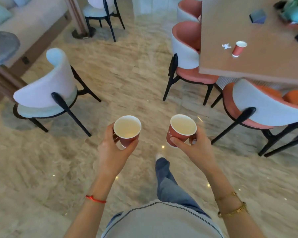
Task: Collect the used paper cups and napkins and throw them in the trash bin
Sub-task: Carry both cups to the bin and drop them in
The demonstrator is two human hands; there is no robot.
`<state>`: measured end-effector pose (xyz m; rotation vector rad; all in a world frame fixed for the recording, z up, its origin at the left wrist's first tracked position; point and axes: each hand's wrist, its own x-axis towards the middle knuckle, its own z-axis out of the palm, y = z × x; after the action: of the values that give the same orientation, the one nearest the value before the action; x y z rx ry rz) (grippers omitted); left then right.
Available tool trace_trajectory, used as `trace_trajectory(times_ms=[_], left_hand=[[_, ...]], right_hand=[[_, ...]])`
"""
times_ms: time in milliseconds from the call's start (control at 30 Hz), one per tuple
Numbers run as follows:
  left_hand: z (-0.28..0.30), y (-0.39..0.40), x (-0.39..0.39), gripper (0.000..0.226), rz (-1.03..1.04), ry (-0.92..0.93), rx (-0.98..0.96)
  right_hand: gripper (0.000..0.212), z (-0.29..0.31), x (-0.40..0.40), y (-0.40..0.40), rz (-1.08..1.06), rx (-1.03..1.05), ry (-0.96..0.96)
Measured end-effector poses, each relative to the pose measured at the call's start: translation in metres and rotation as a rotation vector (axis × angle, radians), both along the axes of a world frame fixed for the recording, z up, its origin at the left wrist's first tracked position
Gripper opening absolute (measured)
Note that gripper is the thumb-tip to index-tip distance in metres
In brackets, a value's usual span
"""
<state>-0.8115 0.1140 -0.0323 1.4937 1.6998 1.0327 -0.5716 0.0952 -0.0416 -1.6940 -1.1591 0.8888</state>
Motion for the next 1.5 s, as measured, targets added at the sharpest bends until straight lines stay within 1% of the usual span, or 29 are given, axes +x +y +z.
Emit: trace_trajectory(times_ms=[100, 300, 533, 667, 833, 1000, 1100, 1267, 1500], left_hand=[[-0.002, 0.077, 0.019, 0.069, -0.012, -0.019, 0.008], [0.013, 0.23, 0.055, 0.067, -0.036, -0.029, 0.023], [0.019, 0.373, 0.079, 0.066, 0.022, -0.033, 0.014], [0.011, 0.452, 0.083, 0.066, 0.027, -0.065, 0.0], [0.003, 0.585, 0.087, 0.068, -0.012, -0.052, 0.014], [0.011, 0.733, 0.082, 0.066, -0.044, -0.05, 0.052], [0.018, 0.816, 0.082, 0.067, -0.072, -0.084, 0.054], [0.023, 0.937, 0.098, 0.067, -0.134, -0.083, 0.048], [0.013, 1.097, 0.143, 0.065, -0.199, -0.098, 0.041]], right_hand=[[0.063, -0.001, 0.02, 0.074, 0.01, 0.011, 0.006], [0.064, 0.016, 0.06, 0.235, 0.019, 0.051, -0.001], [0.064, 0.027, 0.077, 0.396, 0.093, 0.035, 0.042], [0.058, 0.017, 0.079, 0.475, 0.109, 0.023, 0.043], [0.056, 0.006, 0.084, 0.6, 0.095, 0.041, 0.046], [0.069, 0.007, 0.084, 0.745, 0.073, 0.06, 0.036], [0.065, 0.015, 0.084, 0.826, 0.062, 0.085, 0.024], [0.064, 0.02, 0.095, 0.93, 0.016, 0.088, 0.078], [0.062, 0.003, 0.142, 1.067, -0.082, 0.032, 0.06]])
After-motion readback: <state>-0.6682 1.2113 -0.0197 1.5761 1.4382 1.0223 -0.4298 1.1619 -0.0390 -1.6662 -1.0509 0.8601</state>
